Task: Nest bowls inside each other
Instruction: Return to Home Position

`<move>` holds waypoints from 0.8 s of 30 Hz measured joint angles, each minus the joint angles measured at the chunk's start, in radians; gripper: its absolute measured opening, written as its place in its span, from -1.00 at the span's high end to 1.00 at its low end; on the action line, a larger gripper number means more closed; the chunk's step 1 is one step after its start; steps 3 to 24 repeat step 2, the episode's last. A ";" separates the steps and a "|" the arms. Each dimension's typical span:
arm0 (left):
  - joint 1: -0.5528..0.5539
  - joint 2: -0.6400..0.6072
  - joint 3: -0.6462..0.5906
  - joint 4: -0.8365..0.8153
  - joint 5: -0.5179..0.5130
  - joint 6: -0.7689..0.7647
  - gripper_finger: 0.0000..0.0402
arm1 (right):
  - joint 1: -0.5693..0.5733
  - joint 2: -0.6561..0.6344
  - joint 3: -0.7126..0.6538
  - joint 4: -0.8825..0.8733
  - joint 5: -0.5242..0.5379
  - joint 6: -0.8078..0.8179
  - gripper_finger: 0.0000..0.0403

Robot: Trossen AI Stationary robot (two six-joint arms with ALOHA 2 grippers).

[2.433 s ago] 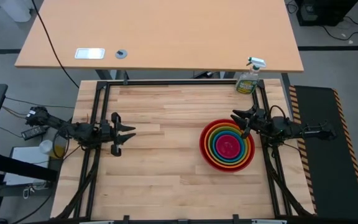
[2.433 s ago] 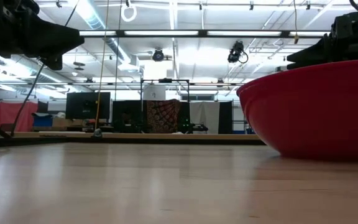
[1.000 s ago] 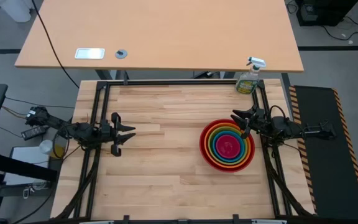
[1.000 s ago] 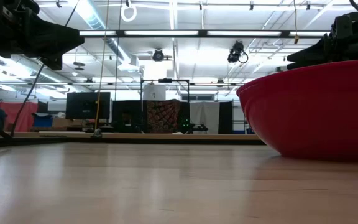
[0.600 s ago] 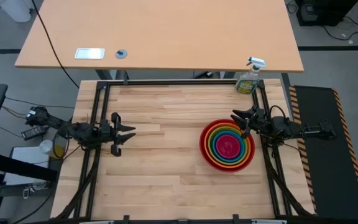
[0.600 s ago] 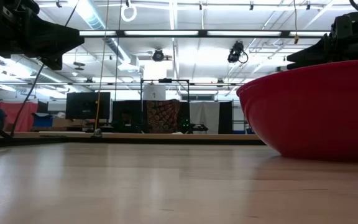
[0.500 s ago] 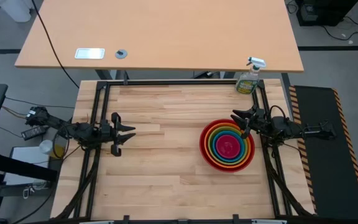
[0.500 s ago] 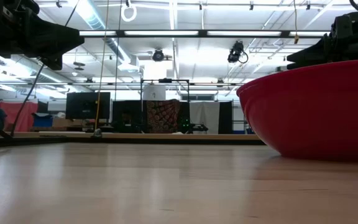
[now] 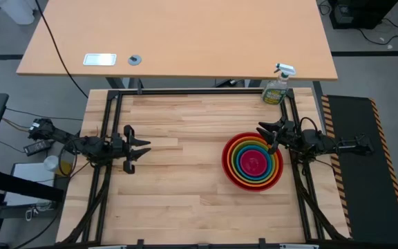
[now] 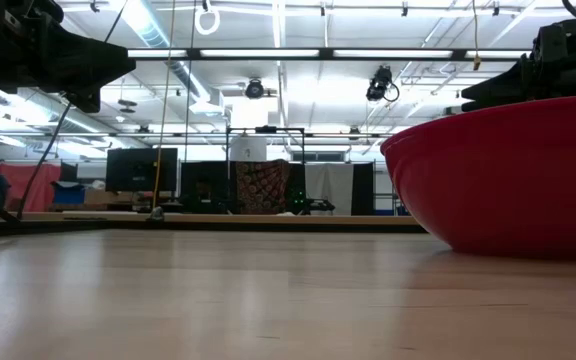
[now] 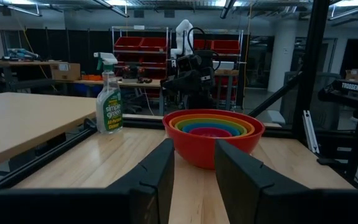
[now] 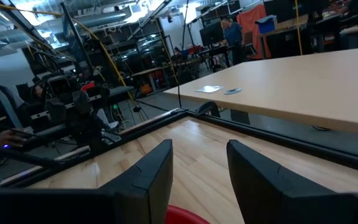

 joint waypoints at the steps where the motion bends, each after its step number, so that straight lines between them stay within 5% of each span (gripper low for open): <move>1: 0.000 0.000 0.000 0.000 0.000 0.000 0.43 | 0.000 0.000 0.000 0.000 0.000 0.000 0.21; 24: 0.000 0.000 0.000 0.000 0.000 0.000 0.43 | 0.000 0.000 0.000 0.000 0.000 0.000 0.21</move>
